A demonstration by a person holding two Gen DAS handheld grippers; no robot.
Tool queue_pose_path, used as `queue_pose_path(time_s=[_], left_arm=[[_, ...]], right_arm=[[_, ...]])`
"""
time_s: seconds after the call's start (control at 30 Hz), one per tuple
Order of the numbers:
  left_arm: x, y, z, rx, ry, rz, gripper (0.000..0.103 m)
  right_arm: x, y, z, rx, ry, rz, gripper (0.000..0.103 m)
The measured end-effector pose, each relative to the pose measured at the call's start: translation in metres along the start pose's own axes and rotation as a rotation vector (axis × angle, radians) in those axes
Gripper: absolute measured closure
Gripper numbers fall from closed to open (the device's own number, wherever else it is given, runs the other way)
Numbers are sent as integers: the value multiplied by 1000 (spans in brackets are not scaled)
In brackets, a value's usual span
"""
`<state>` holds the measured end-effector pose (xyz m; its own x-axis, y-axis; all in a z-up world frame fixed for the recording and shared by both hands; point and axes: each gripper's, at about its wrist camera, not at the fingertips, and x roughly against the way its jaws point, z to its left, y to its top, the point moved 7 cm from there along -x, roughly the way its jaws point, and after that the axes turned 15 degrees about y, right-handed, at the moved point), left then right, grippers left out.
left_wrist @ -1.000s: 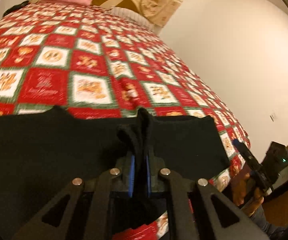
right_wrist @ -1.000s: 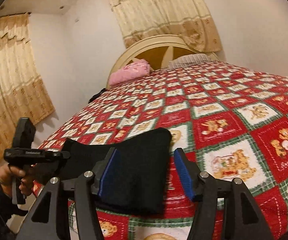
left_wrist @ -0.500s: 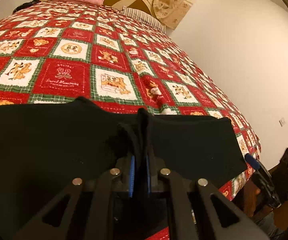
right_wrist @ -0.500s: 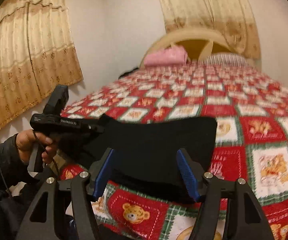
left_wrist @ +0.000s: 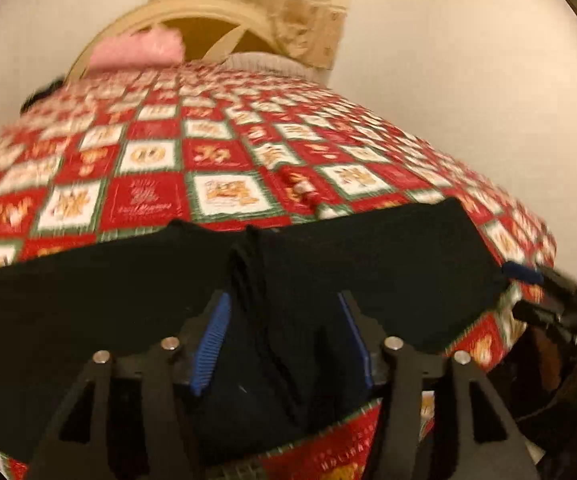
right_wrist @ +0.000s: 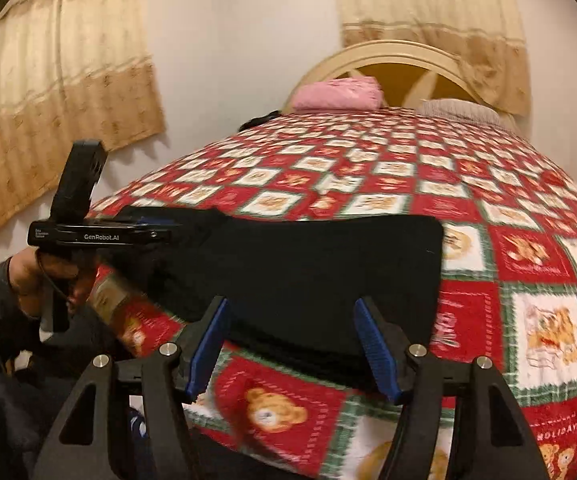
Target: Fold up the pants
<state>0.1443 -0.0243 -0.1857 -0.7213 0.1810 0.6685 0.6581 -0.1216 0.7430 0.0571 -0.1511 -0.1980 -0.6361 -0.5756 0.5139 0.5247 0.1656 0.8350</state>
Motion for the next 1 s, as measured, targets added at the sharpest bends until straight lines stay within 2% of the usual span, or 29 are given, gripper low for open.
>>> queue_pose_path(time_s=[0.07,0.13,0.23,0.5,0.63,0.83,1.0], left_arm=[[-6,-12,-14,-85,12,18,40],[-18,-22,-16,-129,55,60,40],[-19,-28,-13,-132,52,56,40],[1,-25,11,-72,34,37,40],[14,-28,48,-44,122,16,33],[10,-30,93,17,240,48,33],[6,-33,91,48,235,50,27]], right_arm=[[-11,-8,-2,7,-48,53,37],[-19,-18,-10,-25,-63,103,37],[-20,-24,-14,-49,-44,135,37],[-12,-19,-9,-42,-11,85,37],[-14,-10,2,-17,0,63,37],[-54,5,40,69,66,124,37],[-95,26,78,175,96,132,37]])
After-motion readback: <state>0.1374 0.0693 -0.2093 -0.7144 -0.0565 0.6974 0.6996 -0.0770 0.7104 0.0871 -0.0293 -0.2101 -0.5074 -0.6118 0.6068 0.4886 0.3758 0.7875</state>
